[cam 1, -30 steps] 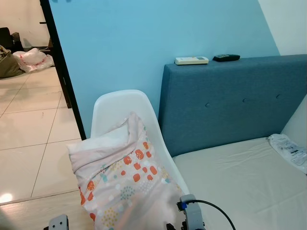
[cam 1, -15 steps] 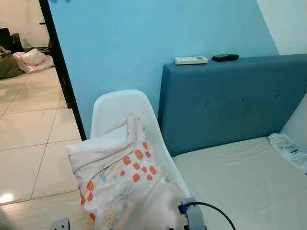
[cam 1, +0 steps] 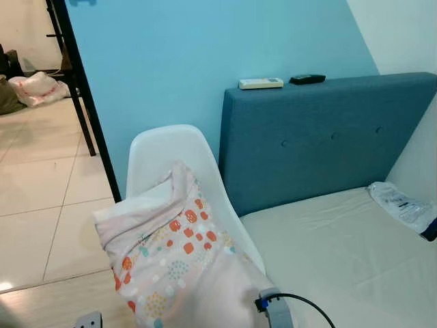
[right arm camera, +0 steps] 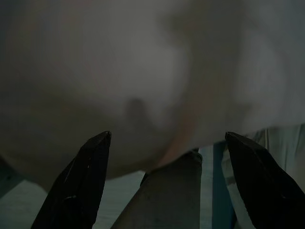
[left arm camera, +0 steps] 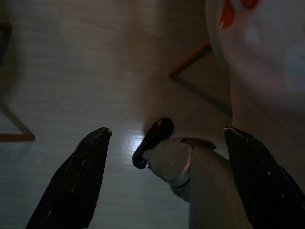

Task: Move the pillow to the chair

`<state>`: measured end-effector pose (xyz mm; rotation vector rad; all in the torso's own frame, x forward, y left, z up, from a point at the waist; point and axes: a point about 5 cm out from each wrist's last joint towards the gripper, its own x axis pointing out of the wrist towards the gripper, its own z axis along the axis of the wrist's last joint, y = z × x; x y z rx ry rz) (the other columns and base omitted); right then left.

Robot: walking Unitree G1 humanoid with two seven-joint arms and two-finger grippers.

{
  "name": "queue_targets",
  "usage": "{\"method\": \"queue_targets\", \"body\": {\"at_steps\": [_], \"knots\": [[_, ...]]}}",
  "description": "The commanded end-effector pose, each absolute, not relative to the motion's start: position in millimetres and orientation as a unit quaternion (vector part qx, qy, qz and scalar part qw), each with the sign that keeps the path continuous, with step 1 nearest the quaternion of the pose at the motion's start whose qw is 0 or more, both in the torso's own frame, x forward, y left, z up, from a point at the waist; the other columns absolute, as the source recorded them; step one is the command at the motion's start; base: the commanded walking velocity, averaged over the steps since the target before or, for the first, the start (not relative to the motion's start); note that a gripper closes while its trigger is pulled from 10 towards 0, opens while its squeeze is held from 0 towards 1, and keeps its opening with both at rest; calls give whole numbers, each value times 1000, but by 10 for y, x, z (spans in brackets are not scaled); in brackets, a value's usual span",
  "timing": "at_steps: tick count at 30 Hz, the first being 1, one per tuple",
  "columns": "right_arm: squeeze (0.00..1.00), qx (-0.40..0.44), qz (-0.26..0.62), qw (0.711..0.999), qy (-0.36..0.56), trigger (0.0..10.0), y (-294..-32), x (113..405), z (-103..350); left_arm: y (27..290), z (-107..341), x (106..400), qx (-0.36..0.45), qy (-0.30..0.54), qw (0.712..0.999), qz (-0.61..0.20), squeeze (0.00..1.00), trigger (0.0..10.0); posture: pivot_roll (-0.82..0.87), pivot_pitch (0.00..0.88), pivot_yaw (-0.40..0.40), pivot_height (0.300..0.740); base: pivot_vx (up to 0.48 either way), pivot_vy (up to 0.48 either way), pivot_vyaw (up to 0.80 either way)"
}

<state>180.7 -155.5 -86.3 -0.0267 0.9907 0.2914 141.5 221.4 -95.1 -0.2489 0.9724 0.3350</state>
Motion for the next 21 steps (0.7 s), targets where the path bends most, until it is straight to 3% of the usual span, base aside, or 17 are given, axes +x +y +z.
{"method": "queue_targets", "body": {"at_steps": [1,21], "knots": [[0,-14,138,865,482,10000,-1550,1776,-880,2184,-978,1366,-116,477,857,156,0,10000,120,0,-67,740,-341,0,0],[0,-14,134,862,488,10000,-1567,1722,-905,2118,-984,1386,-109,482,859,134,0,10000,100,0,-52,740,-343,0,0]]}}
